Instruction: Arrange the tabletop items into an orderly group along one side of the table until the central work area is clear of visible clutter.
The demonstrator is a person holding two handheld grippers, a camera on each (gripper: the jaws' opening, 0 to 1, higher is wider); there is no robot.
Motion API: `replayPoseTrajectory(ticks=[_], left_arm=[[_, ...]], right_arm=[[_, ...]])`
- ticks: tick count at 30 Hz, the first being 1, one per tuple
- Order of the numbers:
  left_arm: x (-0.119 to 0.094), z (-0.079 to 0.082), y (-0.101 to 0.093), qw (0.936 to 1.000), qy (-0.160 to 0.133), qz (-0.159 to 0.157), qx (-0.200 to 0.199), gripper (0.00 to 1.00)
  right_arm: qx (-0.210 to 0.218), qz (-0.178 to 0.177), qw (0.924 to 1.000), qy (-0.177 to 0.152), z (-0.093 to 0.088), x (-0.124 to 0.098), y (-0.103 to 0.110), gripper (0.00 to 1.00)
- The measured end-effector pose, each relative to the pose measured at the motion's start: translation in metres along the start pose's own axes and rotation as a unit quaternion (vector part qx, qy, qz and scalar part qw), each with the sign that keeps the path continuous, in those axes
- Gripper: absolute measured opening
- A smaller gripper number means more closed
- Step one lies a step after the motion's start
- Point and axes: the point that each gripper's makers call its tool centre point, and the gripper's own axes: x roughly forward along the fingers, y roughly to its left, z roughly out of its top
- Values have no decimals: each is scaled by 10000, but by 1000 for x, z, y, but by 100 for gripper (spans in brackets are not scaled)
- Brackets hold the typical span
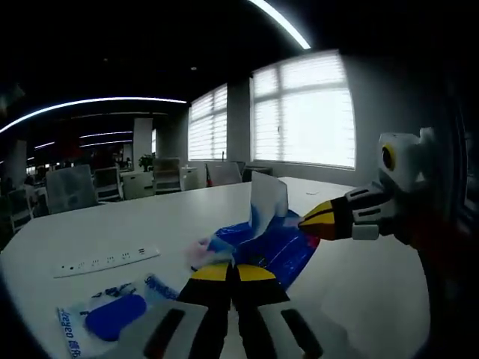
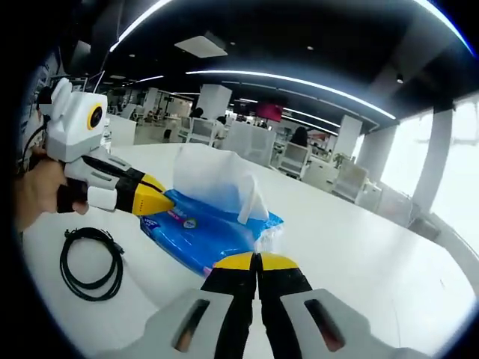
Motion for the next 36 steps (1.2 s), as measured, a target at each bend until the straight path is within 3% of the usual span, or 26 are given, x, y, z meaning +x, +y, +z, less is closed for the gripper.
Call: replayPoseTrajectory(ticks=[12,20,30,36], left_arm=[[5,-6,-7,10000,-7,-19,-28,0],[11,-16,-12,10000,41,-11,18,0],[22,-56,-14,9997,261,30,-23,0],[29,-63,-12,9994,342,49,52,0]], right_arm=[[28,-38,10000,30,-6,3,-8,0],[43,-51,10000,67,-20,5,-6,0],[120,40,9995,280,-54,13,4,0],[172,81,9992,348,-70,17,9,0]])
